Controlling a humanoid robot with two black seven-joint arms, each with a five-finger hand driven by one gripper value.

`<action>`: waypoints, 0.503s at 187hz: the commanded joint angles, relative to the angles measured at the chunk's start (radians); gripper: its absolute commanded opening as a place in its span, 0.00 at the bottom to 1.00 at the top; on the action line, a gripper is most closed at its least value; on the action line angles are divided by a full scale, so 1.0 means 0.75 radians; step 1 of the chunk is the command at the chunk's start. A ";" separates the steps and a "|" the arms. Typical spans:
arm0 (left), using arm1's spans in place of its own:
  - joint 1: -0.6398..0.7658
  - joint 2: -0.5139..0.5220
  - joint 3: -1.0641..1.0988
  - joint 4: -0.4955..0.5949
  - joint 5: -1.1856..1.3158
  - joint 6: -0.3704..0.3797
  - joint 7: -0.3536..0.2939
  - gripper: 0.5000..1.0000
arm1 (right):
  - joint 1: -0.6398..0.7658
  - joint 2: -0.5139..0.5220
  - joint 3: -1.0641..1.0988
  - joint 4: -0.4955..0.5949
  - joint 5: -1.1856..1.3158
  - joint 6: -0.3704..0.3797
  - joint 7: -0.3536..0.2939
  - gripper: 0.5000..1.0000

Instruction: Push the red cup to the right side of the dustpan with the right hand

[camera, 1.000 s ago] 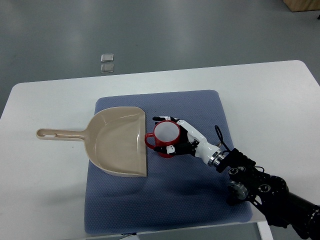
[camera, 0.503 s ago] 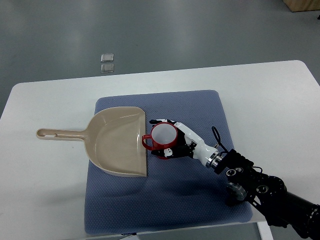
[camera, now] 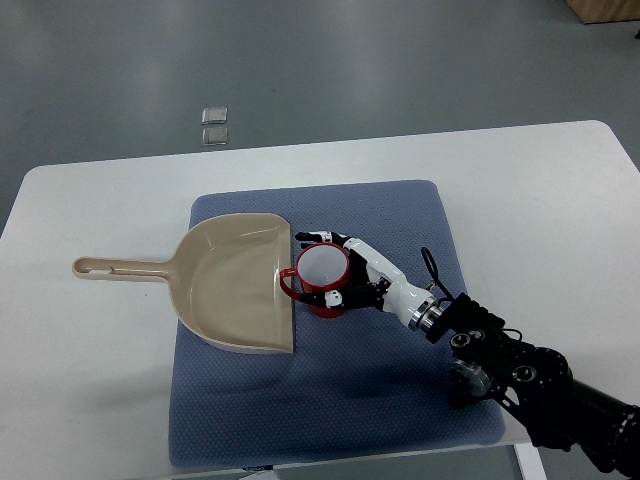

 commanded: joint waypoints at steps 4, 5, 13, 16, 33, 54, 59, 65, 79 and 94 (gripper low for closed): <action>0.000 0.000 -0.002 0.000 0.000 0.000 0.000 1.00 | 0.000 0.000 0.011 0.000 0.002 0.003 0.000 0.86; 0.000 0.000 0.000 -0.002 0.000 0.000 0.000 1.00 | 0.000 0.000 0.013 0.000 0.002 0.003 0.000 0.86; 0.000 0.000 0.000 0.000 0.000 0.000 0.000 1.00 | 0.002 0.000 0.015 0.000 0.004 0.003 0.000 0.86; 0.000 0.000 0.000 -0.002 0.000 0.000 0.000 1.00 | 0.004 0.000 0.017 0.000 0.004 0.003 0.000 0.87; 0.000 0.000 0.000 -0.002 0.000 0.000 0.000 1.00 | 0.010 0.000 0.019 -0.002 0.018 0.001 0.000 0.86; 0.000 0.000 0.000 0.000 0.000 0.000 0.000 1.00 | 0.029 0.000 0.019 -0.002 0.082 0.003 0.000 0.87; 0.000 0.000 -0.002 0.000 0.000 0.000 0.000 1.00 | 0.033 0.000 0.019 0.000 0.100 0.003 0.000 0.87; 0.000 0.000 -0.002 0.000 0.000 0.000 0.000 1.00 | 0.035 0.000 0.019 0.000 0.120 0.003 0.000 0.87; 0.000 0.000 -0.002 0.000 0.000 0.000 0.000 1.00 | 0.051 0.000 0.019 0.004 0.159 0.005 0.000 0.87; 0.000 0.000 0.000 0.000 0.000 0.000 0.000 1.00 | 0.057 0.000 0.019 0.006 0.180 0.007 0.000 0.87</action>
